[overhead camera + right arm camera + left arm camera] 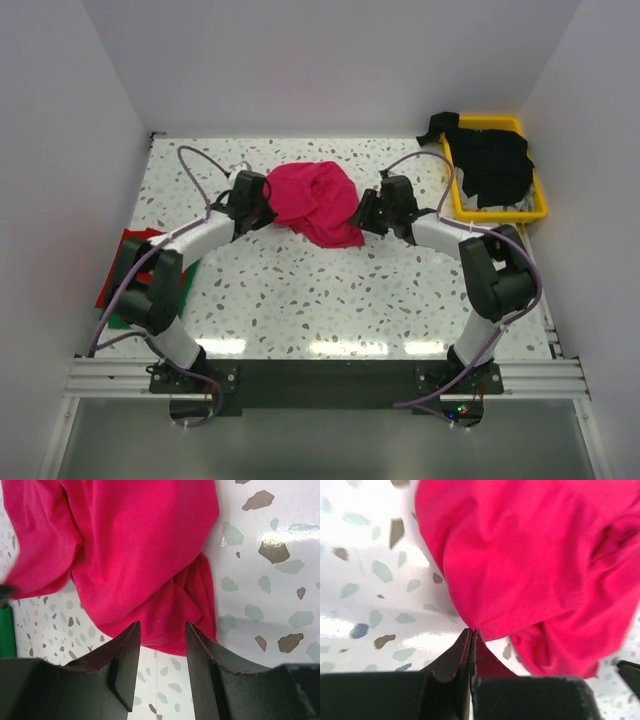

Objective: Fold and stack the t-shirts
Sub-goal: Flatten the tshirt out

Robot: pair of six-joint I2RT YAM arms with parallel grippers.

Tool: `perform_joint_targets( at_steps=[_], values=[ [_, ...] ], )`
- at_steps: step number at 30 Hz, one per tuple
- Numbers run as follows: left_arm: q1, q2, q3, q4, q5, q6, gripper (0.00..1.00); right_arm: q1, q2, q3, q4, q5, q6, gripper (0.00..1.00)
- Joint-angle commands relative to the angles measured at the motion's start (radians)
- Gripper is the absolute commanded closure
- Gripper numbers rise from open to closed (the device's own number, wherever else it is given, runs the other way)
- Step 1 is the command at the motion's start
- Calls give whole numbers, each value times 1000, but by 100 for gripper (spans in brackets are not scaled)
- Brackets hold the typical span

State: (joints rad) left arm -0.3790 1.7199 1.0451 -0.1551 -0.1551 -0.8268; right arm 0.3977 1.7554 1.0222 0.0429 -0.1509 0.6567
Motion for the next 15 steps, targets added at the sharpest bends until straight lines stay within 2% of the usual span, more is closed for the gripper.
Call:
perform_joint_targets(
  at_steps=[1,5,15],
  values=[
    [46,-190,-10,-44,-69,6,100,3,32,1,55,-13,7,56],
    [124,-351,-53,-92,-75,25,100,15,56,10,58,-12,8,55],
    [242,-497,-68,-187,-57,86,100,53,66,18,61,40,8,54]
  ],
)
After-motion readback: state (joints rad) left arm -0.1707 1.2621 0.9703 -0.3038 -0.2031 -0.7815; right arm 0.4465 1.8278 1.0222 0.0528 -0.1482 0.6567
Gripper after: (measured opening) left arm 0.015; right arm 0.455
